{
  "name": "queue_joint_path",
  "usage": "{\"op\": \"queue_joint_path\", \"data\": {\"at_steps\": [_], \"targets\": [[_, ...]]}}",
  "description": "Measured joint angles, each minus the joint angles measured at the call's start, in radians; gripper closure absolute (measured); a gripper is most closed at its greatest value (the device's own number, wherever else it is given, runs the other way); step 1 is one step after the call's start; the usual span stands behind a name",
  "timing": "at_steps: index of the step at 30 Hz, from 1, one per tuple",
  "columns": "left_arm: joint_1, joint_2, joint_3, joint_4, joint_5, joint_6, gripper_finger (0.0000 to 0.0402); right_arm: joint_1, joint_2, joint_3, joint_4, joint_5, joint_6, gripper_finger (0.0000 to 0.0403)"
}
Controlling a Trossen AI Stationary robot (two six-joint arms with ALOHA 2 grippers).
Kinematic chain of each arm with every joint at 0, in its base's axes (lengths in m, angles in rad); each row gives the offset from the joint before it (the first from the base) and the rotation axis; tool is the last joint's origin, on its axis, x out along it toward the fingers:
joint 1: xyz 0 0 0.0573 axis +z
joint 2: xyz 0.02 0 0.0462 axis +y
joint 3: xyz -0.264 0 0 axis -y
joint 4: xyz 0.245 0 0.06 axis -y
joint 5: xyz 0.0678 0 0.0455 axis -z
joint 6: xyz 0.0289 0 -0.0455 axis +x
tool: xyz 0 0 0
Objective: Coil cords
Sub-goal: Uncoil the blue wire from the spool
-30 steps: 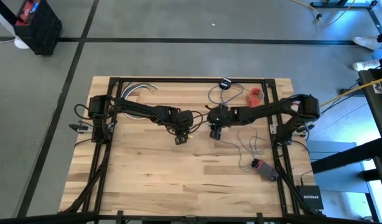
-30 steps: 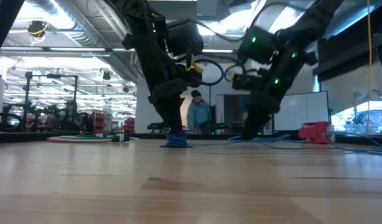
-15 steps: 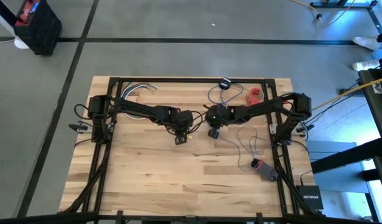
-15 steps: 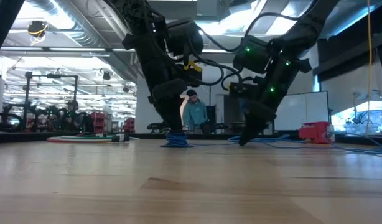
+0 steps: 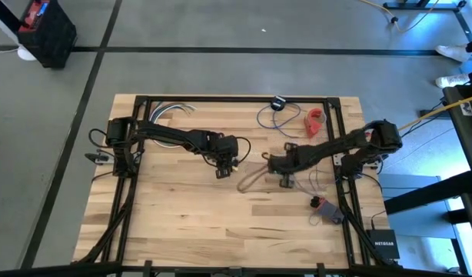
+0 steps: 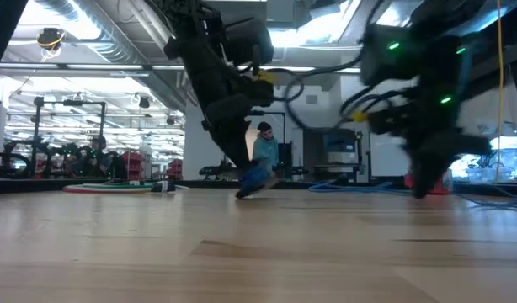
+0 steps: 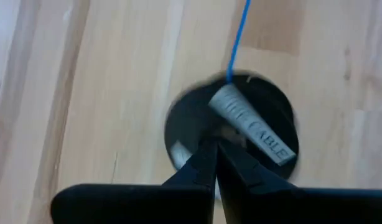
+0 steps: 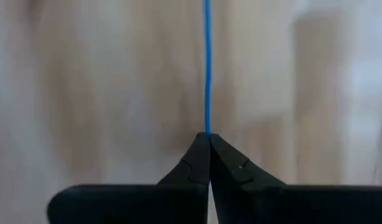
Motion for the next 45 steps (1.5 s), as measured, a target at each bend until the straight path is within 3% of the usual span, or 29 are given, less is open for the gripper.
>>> {"op": "queue_joint_path", "data": {"at_steps": [5,10,14,18,23,45], "targets": [[-0.012,-0.035,-0.004,-0.057,-0.008,-0.024,0.0398,0.095,-0.084,-0.034,-0.180,0.006,0.123,0.0400],[-0.015,-0.037,-0.003,-0.061,-0.011,-0.056,0.0398,0.151,-0.174,-0.109,-0.215,-0.002,0.226,0.0401],[-0.015,-0.037,-0.003,-0.031,-0.010,-0.033,0.0398,0.159,-0.217,-0.146,-0.137,0.047,0.241,0.0393],[-0.031,-0.047,-0.003,0.111,-0.008,0.018,0.0398,0.158,-0.218,-0.147,-0.067,0.041,0.209,0.0385],[-0.055,-0.021,-0.002,0.248,0.096,0.072,0.0398,0.159,-0.218,-0.146,0.007,0.032,0.180,0.0394],[-0.117,0.089,0.044,0.219,0.121,0.023,0.0401,0.158,-0.219,-0.144,0.041,0.041,0.156,0.0394]]}}
